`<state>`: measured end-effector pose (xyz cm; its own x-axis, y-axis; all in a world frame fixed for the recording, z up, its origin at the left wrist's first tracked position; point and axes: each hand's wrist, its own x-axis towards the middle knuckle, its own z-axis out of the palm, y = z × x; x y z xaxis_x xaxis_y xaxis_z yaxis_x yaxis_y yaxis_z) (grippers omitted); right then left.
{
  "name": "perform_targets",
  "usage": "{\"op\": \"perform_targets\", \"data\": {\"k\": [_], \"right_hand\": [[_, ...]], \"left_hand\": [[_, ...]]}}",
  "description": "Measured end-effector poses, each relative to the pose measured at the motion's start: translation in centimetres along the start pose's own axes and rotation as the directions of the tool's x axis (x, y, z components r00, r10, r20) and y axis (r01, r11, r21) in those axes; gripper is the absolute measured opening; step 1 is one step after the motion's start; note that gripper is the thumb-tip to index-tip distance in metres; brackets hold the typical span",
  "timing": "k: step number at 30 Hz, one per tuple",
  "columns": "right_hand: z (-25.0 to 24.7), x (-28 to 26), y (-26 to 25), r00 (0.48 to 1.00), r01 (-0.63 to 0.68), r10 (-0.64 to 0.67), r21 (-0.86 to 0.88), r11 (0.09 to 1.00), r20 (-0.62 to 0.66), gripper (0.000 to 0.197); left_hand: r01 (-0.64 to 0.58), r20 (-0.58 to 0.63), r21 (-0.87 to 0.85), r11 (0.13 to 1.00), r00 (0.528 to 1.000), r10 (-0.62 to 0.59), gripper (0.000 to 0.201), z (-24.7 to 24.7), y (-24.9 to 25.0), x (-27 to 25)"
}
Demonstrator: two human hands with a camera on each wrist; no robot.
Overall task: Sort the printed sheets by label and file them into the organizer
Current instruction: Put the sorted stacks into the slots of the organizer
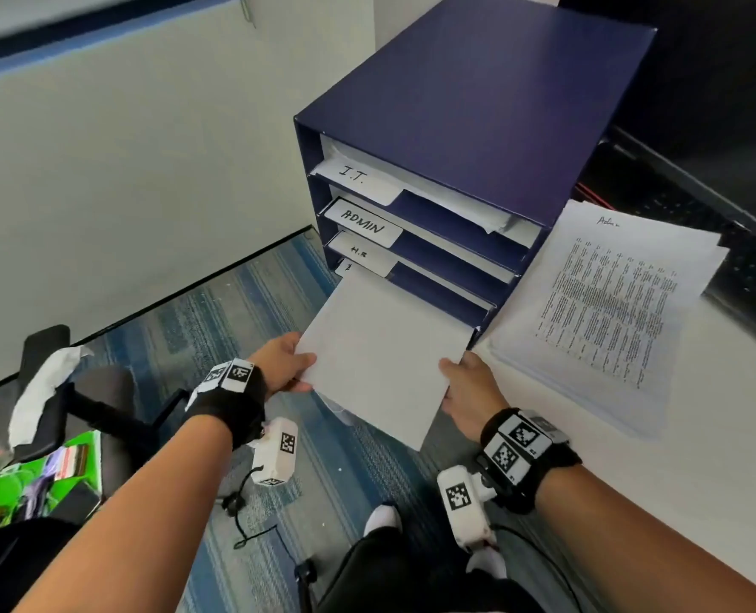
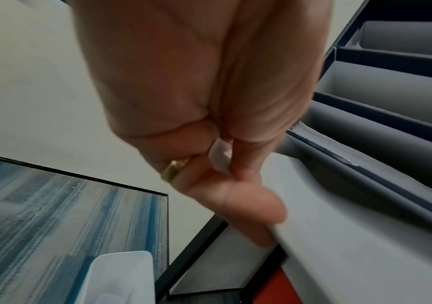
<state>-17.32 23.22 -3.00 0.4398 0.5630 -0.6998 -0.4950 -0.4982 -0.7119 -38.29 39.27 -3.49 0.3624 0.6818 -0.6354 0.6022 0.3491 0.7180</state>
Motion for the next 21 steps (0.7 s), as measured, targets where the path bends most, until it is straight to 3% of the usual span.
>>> {"op": "perform_targets", "data": {"k": [2,5,8,11,14,16,17,19,21], "right_hand": [[-0.1,-0.8,0.2,0.994,-0.071,0.07,0.002,0.997,0.086,0.02],[0.3,-1.6,-0.3,0.98,-0.102,0.099,0.008,0.995,0.173,0.007],[0.8,-0.4,-1.7,0.995,-0.071,0.057,0.188,0.98,0.079,0.01],[1.5,0.5,-3.4,0.998,-0.024,0.0,0.418,0.908,0.057,0.014],[2.5,0.9,-4.0,0.996,0.016,-0.053,0.423,0.906,0.077,0.019],[2.6,0.6,-4.2,0.996,0.032,-0.066,0.434,0.901,0.062,0.034],[2.4,0.4,-4.2,0.995,0.034,-0.07,0.433,0.901,0.067,0.039],[1.8,0.1,-4.1,0.995,0.01,-0.051,0.422,0.907,0.088,0.041],[0.6,-0.2,-3.7,0.995,-0.034,-0.004,0.395,0.918,0.096,0.035]], "left_hand": [[-0.04,-0.006,-0.038,0.998,0.999,0.04,0.024,0.6,2.1,1.5],[-0.099,-0.077,-0.095,0.991,0.993,0.092,0.017,1.6,5.1,3.9],[-0.13,-0.136,-0.21,0.969,0.985,0.103,0.005,2.5,7.5,5.9],[-0.132,-0.21,-0.302,0.944,0.975,0.07,0.011,3.0,9.0,7.6],[-0.143,-0.283,-0.26,0.955,0.957,0.066,0.004,3.6,10.2,8.5],[-0.13,-0.317,-0.282,0.951,0.948,0.035,0.012,4.0,10.1,9.2],[-0.12,-0.31,-0.307,0.944,0.951,0.021,0.003,4.3,10.2,9.2],[-0.128,-0.302,-0.348,0.929,0.953,0.018,0.029,4.5,10.0,9.4],[-0.152,-0.316,-0.291,0.945,0.947,0.055,0.039,4.9,9.6,9.1]]}}
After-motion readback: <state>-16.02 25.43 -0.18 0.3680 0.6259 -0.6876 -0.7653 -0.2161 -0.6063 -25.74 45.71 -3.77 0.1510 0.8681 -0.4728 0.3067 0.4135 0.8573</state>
